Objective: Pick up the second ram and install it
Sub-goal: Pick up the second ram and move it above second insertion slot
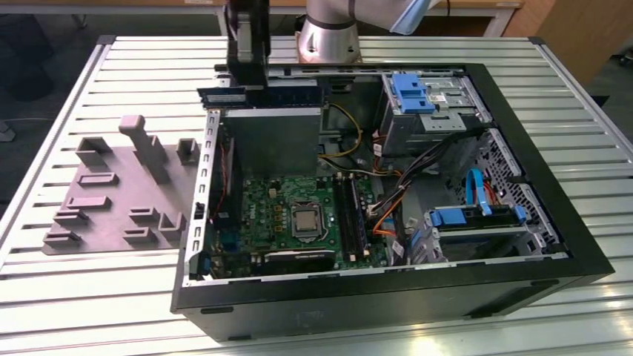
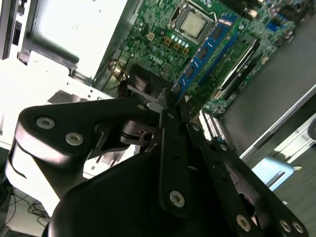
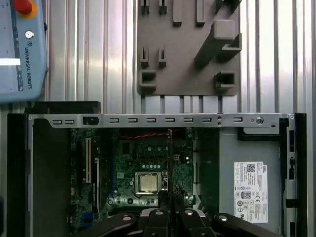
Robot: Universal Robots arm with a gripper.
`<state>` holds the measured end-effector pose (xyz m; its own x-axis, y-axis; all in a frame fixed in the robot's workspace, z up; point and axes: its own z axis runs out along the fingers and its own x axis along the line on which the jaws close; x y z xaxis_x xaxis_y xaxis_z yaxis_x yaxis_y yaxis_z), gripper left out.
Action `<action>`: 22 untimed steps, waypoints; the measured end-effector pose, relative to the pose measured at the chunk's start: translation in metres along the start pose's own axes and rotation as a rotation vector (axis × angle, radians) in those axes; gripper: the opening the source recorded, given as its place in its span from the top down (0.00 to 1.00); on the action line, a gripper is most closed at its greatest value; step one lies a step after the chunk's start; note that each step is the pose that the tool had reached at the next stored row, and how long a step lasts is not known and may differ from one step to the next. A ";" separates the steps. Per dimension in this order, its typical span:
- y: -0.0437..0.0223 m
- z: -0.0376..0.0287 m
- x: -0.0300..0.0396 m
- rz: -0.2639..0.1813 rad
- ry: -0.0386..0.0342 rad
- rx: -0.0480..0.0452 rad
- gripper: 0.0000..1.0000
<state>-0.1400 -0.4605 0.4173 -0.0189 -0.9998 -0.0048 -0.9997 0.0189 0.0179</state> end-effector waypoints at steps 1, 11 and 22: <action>-0.0033 0.0000 -0.0001 0.000 -0.0001 0.0000 0.86; -0.0351 -0.0002 -0.0006 0.000 0.0000 0.0000 0.86; -0.0688 -0.0005 -0.0013 0.000 -0.0001 0.0001 0.86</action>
<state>-0.0712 -0.4605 0.4165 -0.0189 -0.9998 -0.0049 -0.9997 0.0188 0.0178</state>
